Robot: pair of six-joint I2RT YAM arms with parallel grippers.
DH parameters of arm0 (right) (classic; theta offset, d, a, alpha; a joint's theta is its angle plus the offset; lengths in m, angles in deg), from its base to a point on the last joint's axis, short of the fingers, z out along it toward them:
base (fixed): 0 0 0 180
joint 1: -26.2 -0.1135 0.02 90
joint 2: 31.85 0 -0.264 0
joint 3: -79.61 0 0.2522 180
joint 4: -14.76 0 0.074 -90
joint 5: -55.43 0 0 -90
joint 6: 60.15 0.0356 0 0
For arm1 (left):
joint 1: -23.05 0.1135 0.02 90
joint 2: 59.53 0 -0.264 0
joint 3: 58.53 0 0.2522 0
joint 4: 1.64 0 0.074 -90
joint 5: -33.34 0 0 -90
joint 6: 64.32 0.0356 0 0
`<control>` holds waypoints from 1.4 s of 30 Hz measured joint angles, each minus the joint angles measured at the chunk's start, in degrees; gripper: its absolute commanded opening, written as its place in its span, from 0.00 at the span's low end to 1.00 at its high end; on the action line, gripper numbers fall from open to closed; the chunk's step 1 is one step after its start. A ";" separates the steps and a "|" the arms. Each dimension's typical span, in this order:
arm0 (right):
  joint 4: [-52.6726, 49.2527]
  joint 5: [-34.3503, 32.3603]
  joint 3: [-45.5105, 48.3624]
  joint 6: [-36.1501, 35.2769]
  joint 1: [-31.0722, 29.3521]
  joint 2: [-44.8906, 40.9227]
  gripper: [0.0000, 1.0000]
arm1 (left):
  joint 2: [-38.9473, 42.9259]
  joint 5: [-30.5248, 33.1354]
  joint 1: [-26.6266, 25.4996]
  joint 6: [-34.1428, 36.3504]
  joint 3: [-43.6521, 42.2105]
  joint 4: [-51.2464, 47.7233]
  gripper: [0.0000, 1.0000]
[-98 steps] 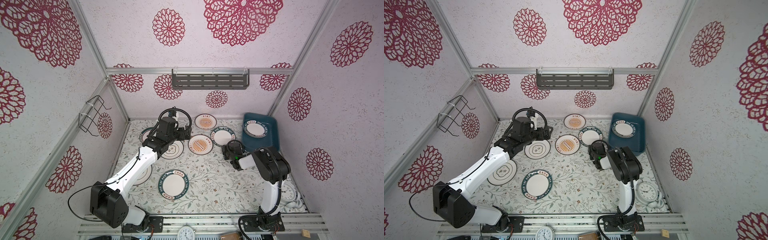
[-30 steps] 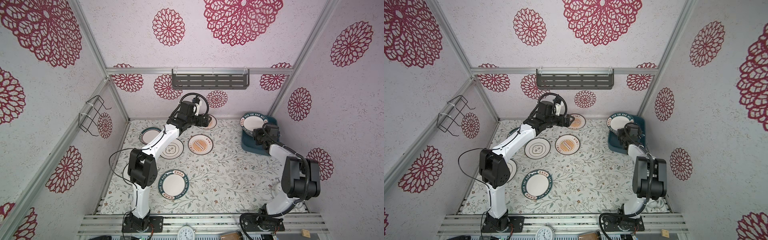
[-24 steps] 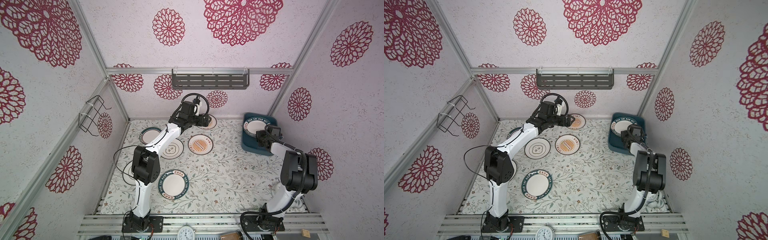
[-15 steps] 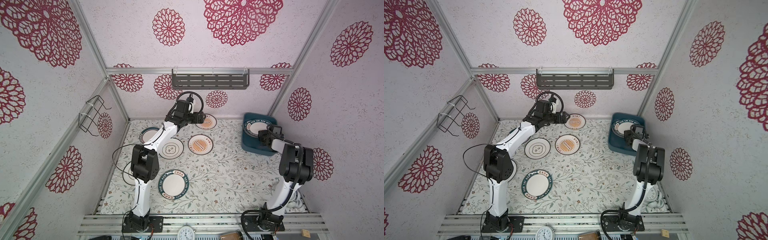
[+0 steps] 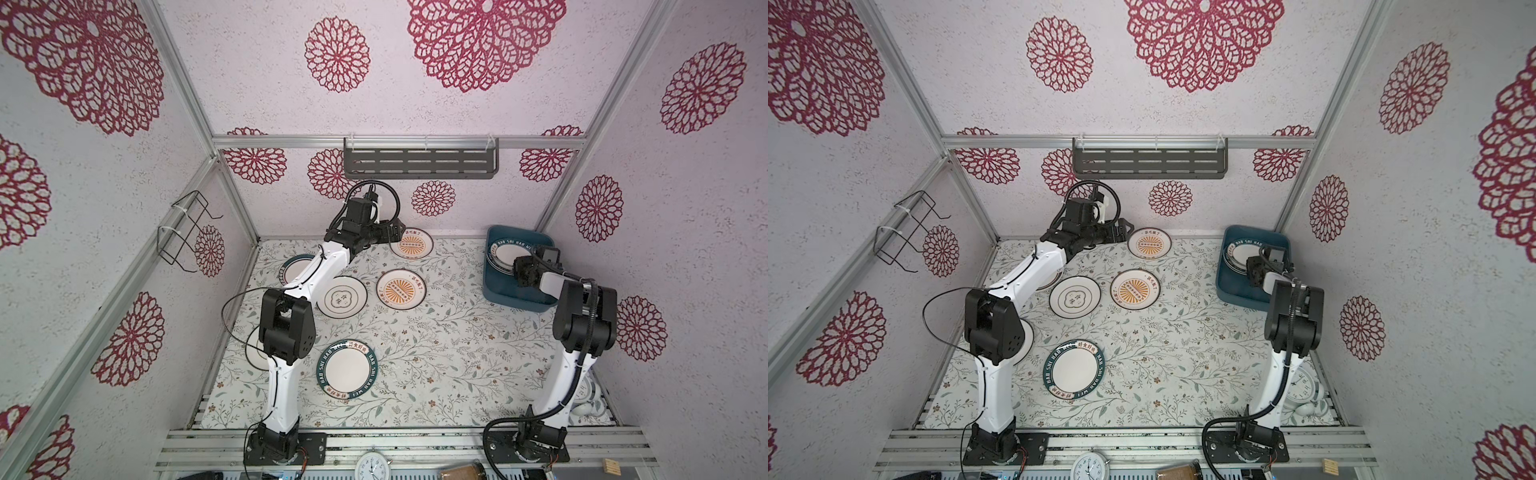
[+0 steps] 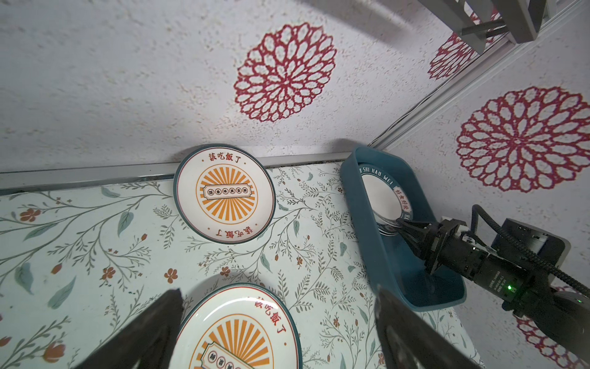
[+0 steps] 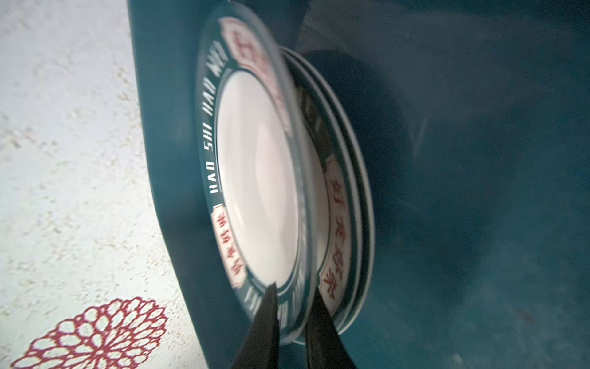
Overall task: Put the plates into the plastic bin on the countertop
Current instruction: 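Open the right gripper and raise it out of the bin, then move the right gripper to the orange sunburst plate and grasp its rim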
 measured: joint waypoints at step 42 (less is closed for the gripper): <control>-10.03 -10.21 18.91 -19.82 -31.26 -31.74 0.99 | 43.80 4.55 0.00 -3.17 -47.28 1.97 0.97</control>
